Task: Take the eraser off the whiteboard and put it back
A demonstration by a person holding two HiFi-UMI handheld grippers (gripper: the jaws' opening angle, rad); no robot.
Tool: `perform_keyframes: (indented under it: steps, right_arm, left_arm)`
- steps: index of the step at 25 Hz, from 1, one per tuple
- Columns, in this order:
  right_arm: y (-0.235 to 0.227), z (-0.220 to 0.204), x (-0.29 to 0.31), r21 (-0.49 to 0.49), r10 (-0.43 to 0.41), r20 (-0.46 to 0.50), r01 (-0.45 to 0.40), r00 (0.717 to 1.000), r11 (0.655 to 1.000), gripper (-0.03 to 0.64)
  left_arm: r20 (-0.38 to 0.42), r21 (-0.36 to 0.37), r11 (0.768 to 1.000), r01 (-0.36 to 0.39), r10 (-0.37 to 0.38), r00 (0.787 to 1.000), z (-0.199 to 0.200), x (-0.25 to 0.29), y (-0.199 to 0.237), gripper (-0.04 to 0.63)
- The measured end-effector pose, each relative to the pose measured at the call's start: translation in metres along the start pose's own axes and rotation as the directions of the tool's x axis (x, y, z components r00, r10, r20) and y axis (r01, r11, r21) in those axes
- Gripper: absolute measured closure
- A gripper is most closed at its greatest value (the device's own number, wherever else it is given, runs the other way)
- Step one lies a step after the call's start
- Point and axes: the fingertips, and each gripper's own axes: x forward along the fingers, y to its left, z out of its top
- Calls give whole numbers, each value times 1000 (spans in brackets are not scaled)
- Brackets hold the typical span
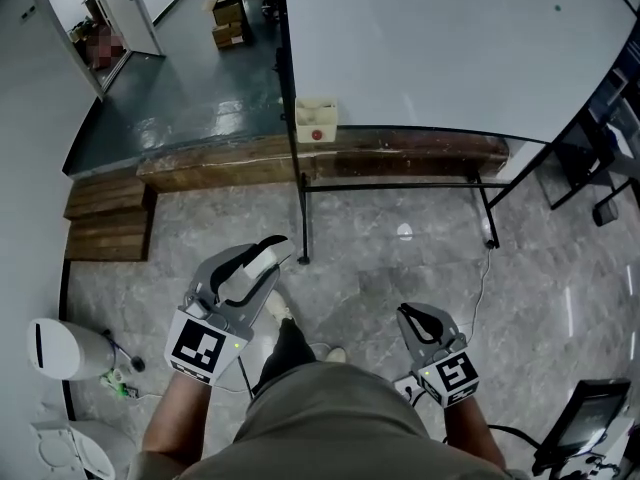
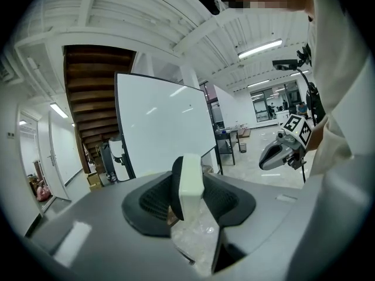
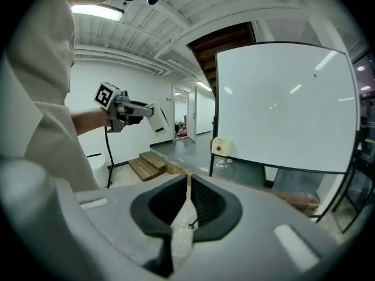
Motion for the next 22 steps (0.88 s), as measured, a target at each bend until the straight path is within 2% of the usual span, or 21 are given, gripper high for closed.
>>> perform_keyframes:
  steps: [9,14,22]
  right_arm:
    - [-13,1,9,6,-41,10,41,999,999,604]
    - [-28,10,28,17,-81,2,80,997,997,604]
    - [-73,31,60,60,-197,-21,198,980,978,604]
  left_arm:
    - [5,0,998,60,-60,998,7,33,18,433]
    - [38,75,992,102,-105,994,6,76,56,434]
    - [41,129,974,184,-190,981,9,170,119,434]
